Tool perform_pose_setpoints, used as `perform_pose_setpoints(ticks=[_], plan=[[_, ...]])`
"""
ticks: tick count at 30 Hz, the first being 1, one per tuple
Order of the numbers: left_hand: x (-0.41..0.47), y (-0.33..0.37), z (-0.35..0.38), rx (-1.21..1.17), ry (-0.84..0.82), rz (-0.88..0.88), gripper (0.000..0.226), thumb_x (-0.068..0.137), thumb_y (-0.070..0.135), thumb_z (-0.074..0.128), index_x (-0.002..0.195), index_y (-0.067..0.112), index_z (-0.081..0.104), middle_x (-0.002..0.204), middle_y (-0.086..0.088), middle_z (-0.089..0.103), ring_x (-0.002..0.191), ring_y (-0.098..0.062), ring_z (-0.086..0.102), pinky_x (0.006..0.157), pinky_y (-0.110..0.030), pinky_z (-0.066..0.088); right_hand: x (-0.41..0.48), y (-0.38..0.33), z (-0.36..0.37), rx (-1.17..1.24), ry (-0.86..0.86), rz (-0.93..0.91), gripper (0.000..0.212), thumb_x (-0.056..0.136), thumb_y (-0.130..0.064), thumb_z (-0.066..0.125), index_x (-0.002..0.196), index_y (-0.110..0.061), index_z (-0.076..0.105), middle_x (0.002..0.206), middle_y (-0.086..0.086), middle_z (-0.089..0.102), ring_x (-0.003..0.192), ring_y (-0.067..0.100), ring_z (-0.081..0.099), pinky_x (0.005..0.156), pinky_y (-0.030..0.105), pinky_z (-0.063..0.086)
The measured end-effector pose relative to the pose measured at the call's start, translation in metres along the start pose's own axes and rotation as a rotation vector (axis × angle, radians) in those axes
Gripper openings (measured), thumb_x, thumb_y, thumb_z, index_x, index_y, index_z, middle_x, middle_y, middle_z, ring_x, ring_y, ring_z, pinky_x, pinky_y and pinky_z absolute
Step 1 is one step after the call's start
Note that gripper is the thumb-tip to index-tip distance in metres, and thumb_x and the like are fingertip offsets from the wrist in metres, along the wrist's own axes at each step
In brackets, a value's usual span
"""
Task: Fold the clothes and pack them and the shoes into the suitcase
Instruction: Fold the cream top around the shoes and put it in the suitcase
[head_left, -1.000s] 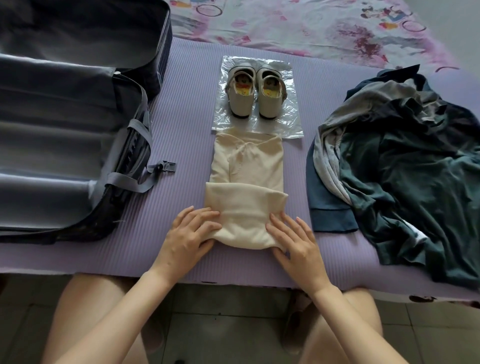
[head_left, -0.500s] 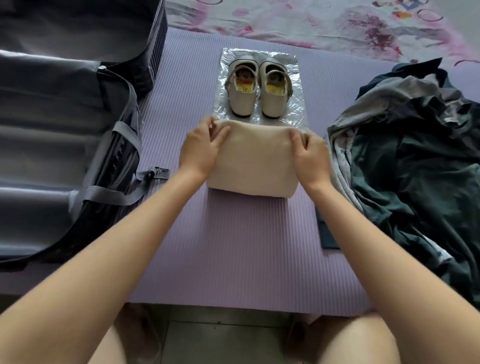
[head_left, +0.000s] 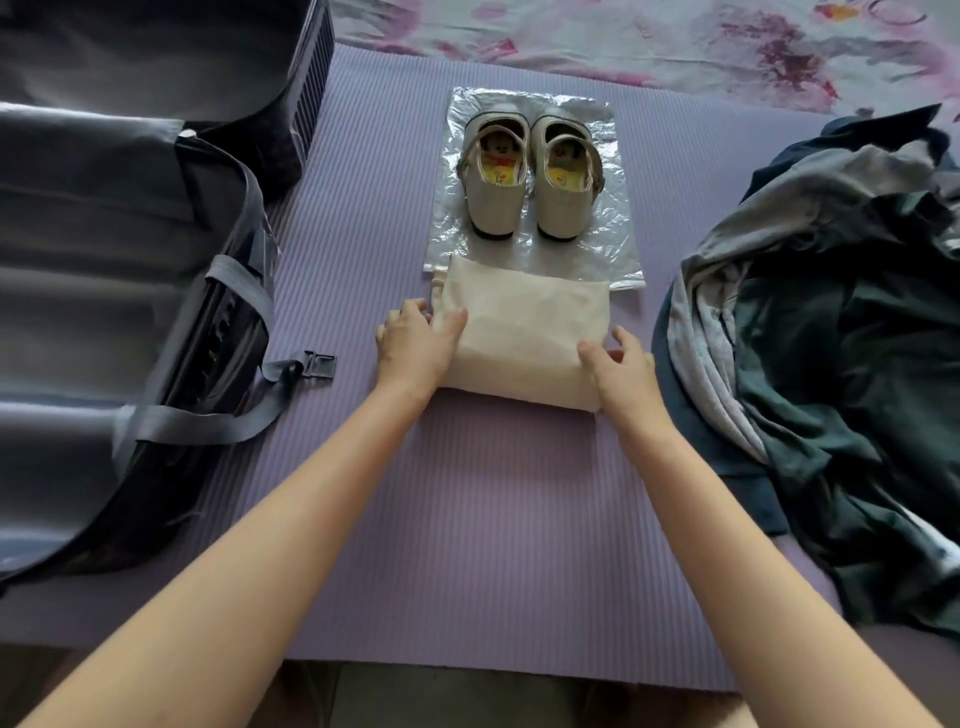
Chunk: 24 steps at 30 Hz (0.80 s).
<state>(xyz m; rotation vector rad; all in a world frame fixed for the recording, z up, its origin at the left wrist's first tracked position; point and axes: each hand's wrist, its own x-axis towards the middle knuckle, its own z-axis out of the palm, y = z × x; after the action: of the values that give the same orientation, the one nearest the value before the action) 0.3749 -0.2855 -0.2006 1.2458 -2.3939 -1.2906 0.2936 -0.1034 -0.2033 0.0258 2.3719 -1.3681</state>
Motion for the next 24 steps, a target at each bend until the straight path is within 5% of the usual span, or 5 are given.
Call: perform_pose_setpoints(ticks=[8,11,15,18,24], plan=[[-0.008,0.012,-0.001,-0.161,-0.086,-0.031,0.031,0.095,0.034,0.045,0.092,0.007,0.059,0.086,-0.006,0.059,0.083,-0.022,0.051,0.055,-0.028,0.032,-0.010,-0.012,0.018,0.101,-0.034,0.089,0.032,0.088,-0.035,0.046,0.115,-0.021,0.052,0.121,0.006,0.057,0.116,0.029,0.049,0.097,0.041,0.043],[-0.016,0.006,-0.010,-0.201,-0.059,-0.024,0.034,0.094,0.032,0.049,0.096,0.000,0.060,0.087,-0.008,0.059,0.084,-0.023,0.051,0.061,-0.031,0.033,-0.025,-0.012,0.018,0.184,-0.066,0.128,0.034,0.094,-0.019,0.048,0.127,-0.013,0.049,0.121,0.004,0.058,0.110,0.026,0.056,0.084,0.035,0.048],[-0.025,-0.009,-0.036,-0.303,-0.158,-0.096,0.021,0.087,0.032,0.058,0.090,0.012,0.061,0.098,-0.011,0.065,0.096,-0.029,0.059,0.084,-0.038,0.046,-0.050,-0.012,0.024,0.192,-0.097,0.190,0.016,0.089,-0.020,0.055,0.105,-0.017,0.059,0.108,0.006,0.066,0.104,0.028,0.061,0.088,0.043,0.052],[-0.036,-0.013,-0.063,-0.358,-0.210,-0.108,0.025,0.078,0.038,0.059,0.087,0.014,0.059,0.105,-0.017,0.066,0.103,-0.033,0.060,0.095,-0.047,0.046,-0.074,-0.026,0.031,0.279,-0.139,0.169,0.016,0.094,-0.012,0.051,0.110,-0.013,0.055,0.099,0.002,0.062,0.081,0.017,0.059,0.063,0.028,0.047],[-0.046,-0.004,-0.141,-0.443,-0.109,0.043,0.025,0.093,0.030,0.054,0.095,0.007,0.063,0.086,-0.005,0.064,0.086,-0.024,0.060,0.072,-0.032,0.047,-0.126,-0.093,0.045,0.317,-0.142,-0.014,0.022,0.094,-0.010,0.053,0.115,-0.014,0.051,0.107,0.005,0.061,0.079,0.015,0.058,0.058,0.025,0.043]])
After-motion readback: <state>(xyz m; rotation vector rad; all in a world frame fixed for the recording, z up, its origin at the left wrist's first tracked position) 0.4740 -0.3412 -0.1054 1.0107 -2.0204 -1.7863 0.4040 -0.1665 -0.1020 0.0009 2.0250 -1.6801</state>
